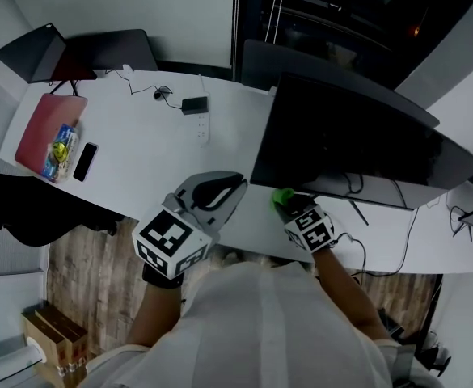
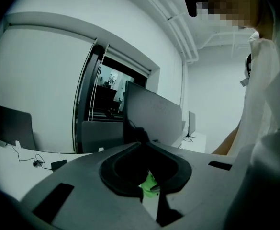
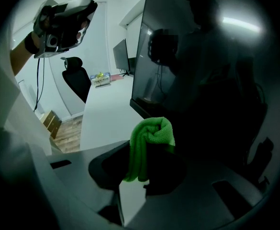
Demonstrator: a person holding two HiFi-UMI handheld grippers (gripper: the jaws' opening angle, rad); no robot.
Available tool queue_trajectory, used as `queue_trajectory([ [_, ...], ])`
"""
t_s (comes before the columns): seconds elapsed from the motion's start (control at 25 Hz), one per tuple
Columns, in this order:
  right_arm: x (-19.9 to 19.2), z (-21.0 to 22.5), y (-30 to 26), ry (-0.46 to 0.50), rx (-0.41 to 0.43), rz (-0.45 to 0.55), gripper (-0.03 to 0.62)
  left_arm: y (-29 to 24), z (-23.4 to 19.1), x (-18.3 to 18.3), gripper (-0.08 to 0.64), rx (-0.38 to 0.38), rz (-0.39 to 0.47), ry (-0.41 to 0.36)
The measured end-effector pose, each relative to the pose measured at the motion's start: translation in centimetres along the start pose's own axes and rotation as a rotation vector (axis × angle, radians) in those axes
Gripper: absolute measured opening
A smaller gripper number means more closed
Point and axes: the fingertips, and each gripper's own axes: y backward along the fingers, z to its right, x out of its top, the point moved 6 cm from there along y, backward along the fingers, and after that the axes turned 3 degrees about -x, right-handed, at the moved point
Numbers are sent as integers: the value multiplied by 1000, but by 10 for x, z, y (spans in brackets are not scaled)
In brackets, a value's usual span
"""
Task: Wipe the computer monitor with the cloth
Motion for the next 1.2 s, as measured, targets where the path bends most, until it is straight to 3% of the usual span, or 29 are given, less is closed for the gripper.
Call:
queue_trajectory([
  [0.8, 69, -50, -43, 93, 94, 50, 71, 43, -26, -13, 40, 48, -8, 16],
  [0.96, 118, -58, -21, 115, 97, 178, 71, 50, -29, -10, 40, 67, 6, 13],
  [1.2, 234, -46, 55, 82, -28, 380, 71, 59, -28, -1, 40, 73, 37, -11],
])
